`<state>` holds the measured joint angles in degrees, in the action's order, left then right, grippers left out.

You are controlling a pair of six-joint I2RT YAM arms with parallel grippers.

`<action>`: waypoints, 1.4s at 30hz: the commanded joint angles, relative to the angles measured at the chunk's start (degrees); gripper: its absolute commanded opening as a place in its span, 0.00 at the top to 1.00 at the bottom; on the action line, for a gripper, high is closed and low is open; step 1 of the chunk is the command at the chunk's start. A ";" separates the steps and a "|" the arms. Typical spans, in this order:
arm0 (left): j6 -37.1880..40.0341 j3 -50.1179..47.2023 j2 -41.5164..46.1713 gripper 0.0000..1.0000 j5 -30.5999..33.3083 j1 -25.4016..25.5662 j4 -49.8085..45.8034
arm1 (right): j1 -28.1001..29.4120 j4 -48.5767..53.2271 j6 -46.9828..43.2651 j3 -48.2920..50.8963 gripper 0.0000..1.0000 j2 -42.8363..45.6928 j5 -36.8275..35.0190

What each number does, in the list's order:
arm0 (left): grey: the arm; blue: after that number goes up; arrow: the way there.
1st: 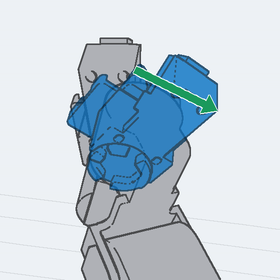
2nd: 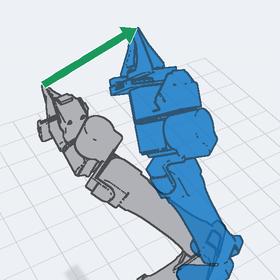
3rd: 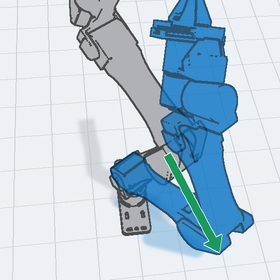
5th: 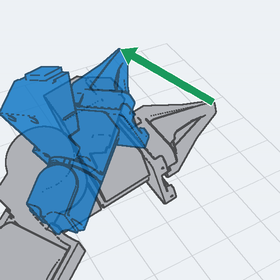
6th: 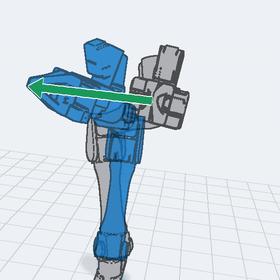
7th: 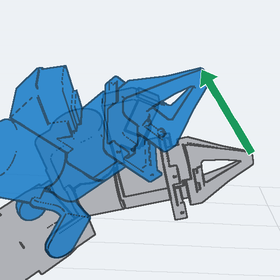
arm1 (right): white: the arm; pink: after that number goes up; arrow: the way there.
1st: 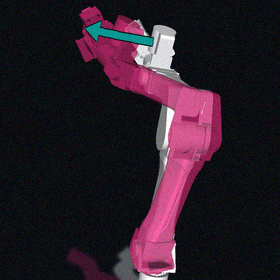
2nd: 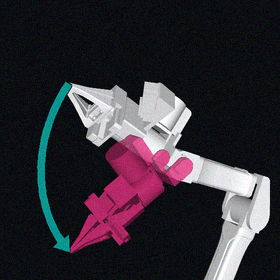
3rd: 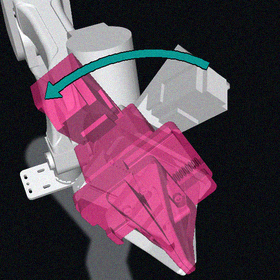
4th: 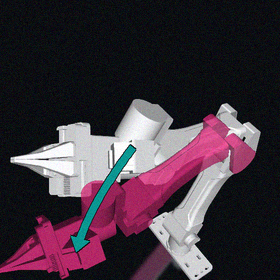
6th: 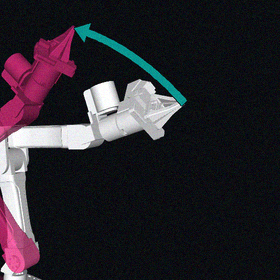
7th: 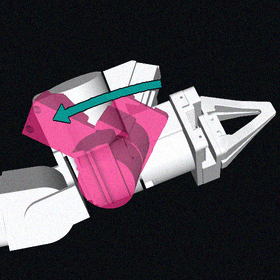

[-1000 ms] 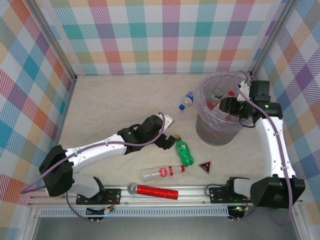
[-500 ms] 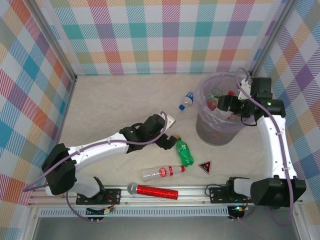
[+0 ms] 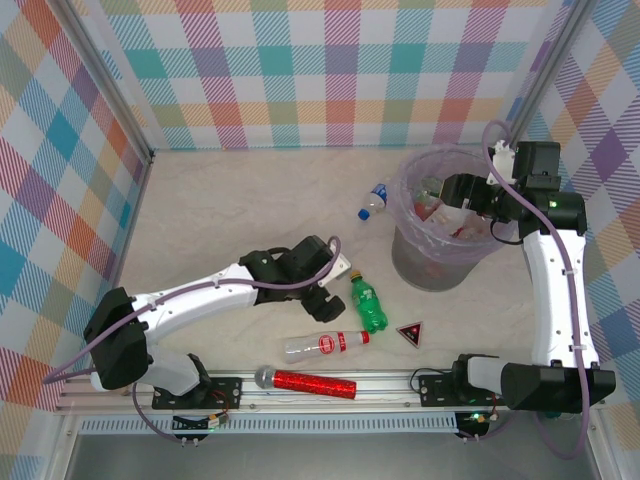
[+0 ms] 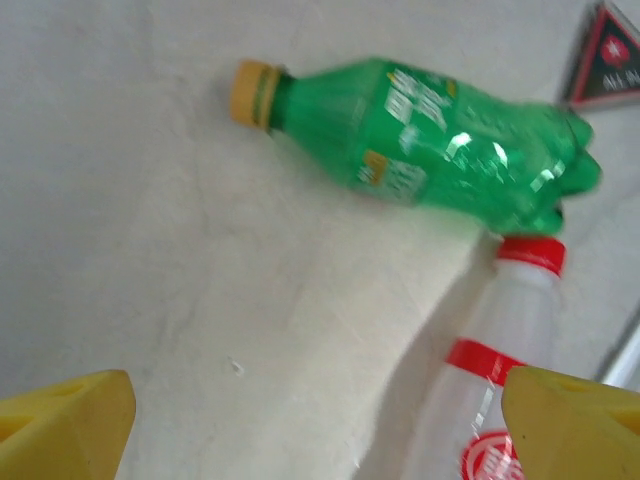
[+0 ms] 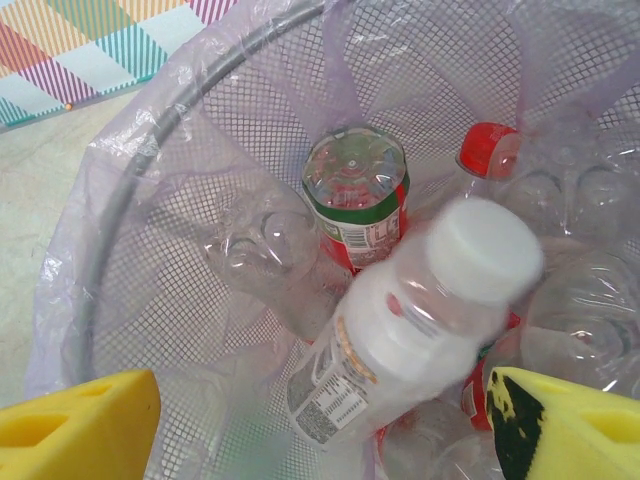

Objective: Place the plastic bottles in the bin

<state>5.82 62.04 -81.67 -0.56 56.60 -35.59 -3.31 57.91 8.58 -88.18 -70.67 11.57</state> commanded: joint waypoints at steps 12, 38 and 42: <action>-3.63 -0.32 -3.05 0.04 -3.50 9.28 -12.13 | -0.01 -3.80 1.85 -0.24 0.16 4.45 -0.76; -1.18 -4.30 -14.38 0.28 4.37 10.16 -8.71 | -0.08 -5.77 2.21 0.81 0.16 5.37 -0.30; -1.32 -4.25 -14.67 0.35 6.01 9.15 -8.87 | -0.12 -5.99 2.39 1.30 0.16 5.54 0.18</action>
<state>4.14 58.30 -95.79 3.27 66.30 -44.42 -3.31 52.90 10.26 -87.55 -66.15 10.98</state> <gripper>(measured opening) 0.657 0.842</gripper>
